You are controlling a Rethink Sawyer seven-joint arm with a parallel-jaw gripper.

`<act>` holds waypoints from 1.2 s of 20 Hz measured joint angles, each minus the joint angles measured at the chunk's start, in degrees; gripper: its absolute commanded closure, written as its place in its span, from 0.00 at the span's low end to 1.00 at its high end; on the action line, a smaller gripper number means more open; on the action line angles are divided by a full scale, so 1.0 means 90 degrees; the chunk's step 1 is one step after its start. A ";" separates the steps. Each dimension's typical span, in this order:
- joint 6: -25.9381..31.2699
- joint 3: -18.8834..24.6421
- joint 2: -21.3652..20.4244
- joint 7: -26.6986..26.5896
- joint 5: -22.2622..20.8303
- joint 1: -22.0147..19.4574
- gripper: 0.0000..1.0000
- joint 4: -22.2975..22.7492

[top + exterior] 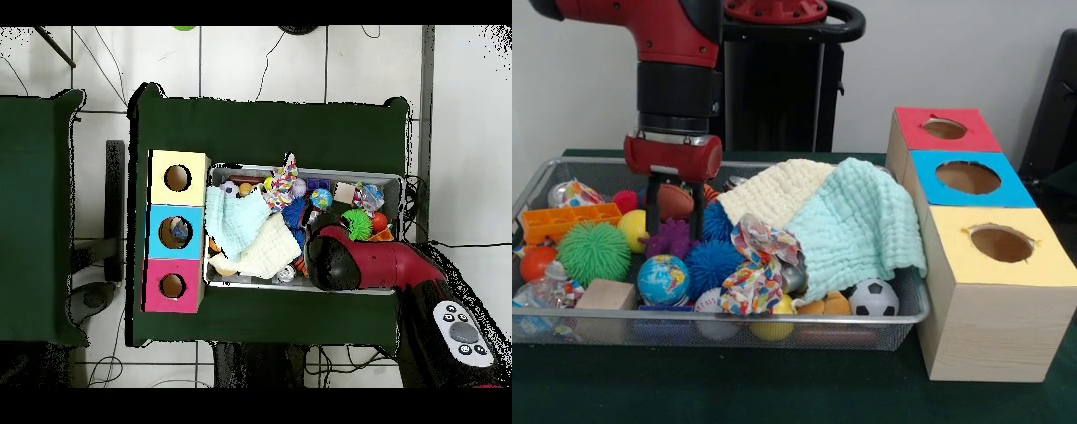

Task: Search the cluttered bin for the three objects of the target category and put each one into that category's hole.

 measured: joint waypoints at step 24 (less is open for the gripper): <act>0.1469 -0.0096 0.0527 0.0000 0.0655 -0.0127 0.00 -0.1425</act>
